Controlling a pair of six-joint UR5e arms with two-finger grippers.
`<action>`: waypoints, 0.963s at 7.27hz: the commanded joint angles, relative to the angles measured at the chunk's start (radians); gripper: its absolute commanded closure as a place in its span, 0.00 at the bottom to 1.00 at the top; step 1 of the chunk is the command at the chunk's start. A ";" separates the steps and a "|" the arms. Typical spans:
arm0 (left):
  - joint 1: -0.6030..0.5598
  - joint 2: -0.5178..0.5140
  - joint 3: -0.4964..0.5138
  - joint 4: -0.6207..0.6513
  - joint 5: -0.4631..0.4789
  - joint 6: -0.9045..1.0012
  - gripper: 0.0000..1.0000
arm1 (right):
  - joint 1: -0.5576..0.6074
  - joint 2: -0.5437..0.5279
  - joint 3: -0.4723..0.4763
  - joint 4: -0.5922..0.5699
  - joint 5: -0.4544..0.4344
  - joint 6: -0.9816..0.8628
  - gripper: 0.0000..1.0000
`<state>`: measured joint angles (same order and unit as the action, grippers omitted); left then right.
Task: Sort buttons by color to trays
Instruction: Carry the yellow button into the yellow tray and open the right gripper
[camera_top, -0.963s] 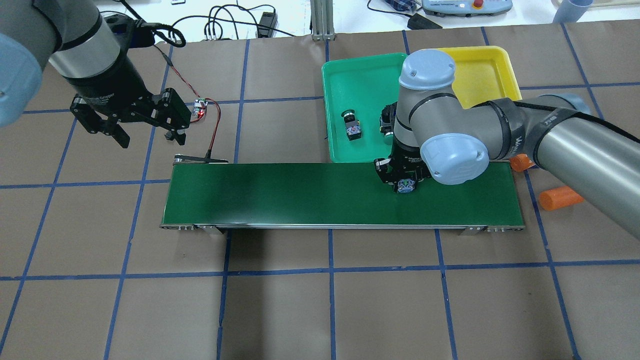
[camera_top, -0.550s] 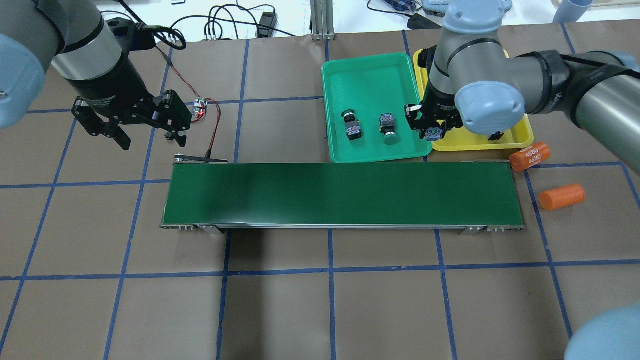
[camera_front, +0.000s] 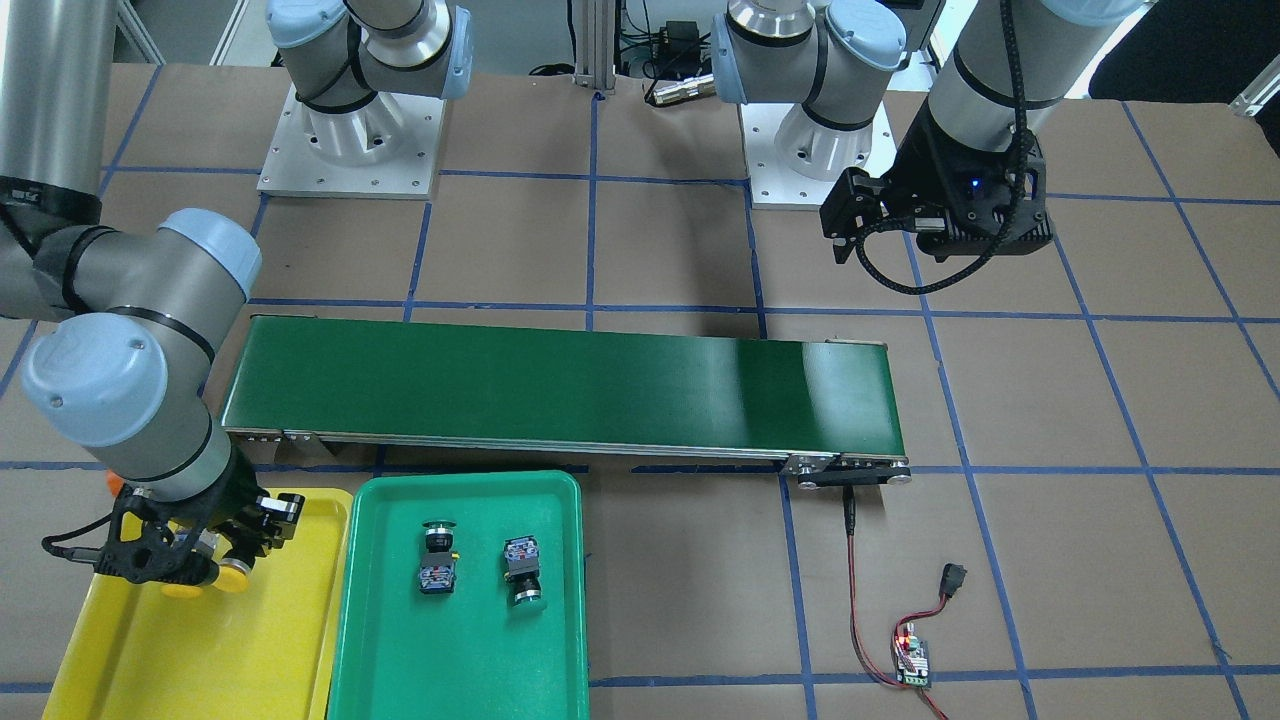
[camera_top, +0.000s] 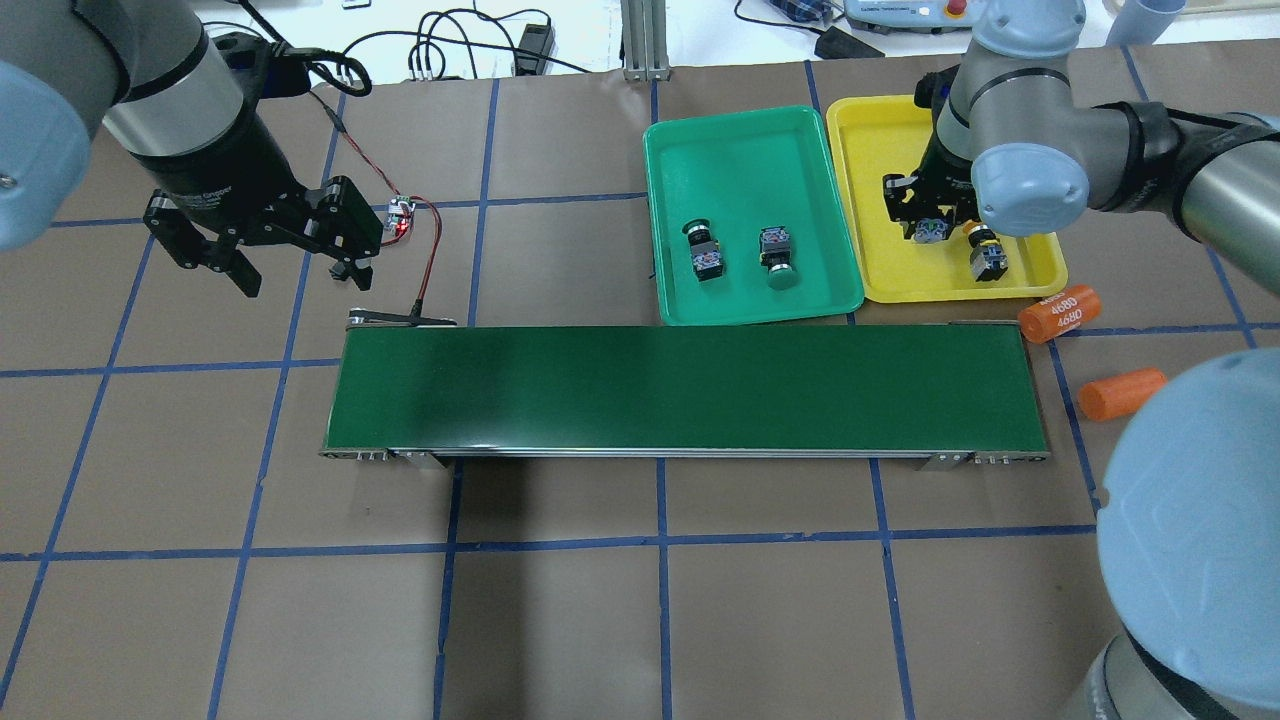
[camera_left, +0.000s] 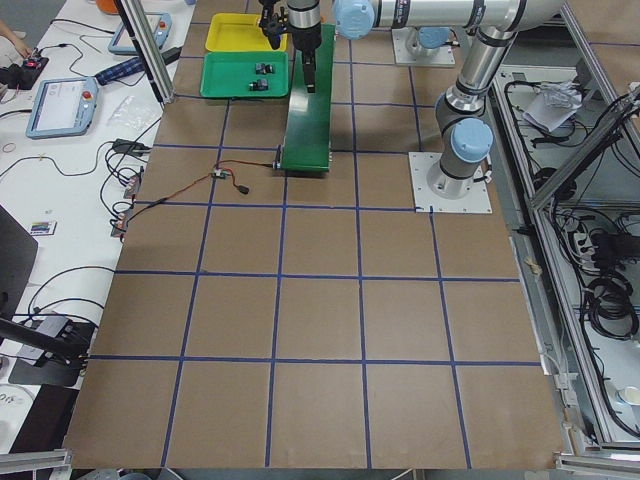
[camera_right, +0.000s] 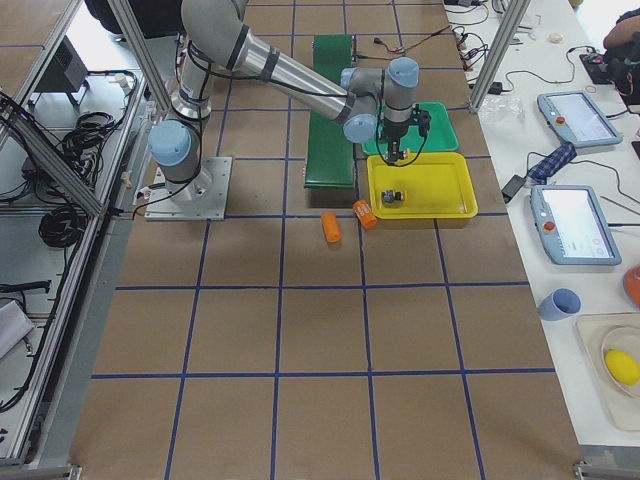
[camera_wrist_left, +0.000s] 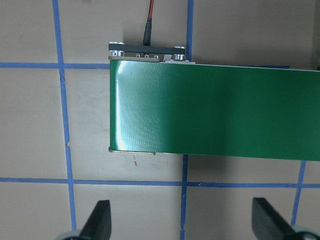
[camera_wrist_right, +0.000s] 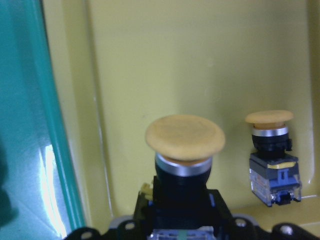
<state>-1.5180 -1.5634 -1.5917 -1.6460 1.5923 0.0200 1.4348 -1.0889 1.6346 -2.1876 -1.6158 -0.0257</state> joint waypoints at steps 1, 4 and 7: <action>0.001 -0.001 0.001 0.000 0.000 0.002 0.00 | -0.043 0.036 0.001 -0.005 0.002 -0.019 0.49; 0.001 -0.001 0.002 0.000 0.000 0.005 0.00 | -0.039 -0.026 0.008 0.023 0.011 -0.017 0.00; 0.001 -0.007 0.006 0.002 0.000 0.005 0.00 | -0.031 -0.343 0.020 0.445 0.017 -0.017 0.00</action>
<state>-1.5171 -1.5678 -1.5876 -1.6446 1.5923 0.0245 1.3995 -1.2949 1.6482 -1.9202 -1.6006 -0.0430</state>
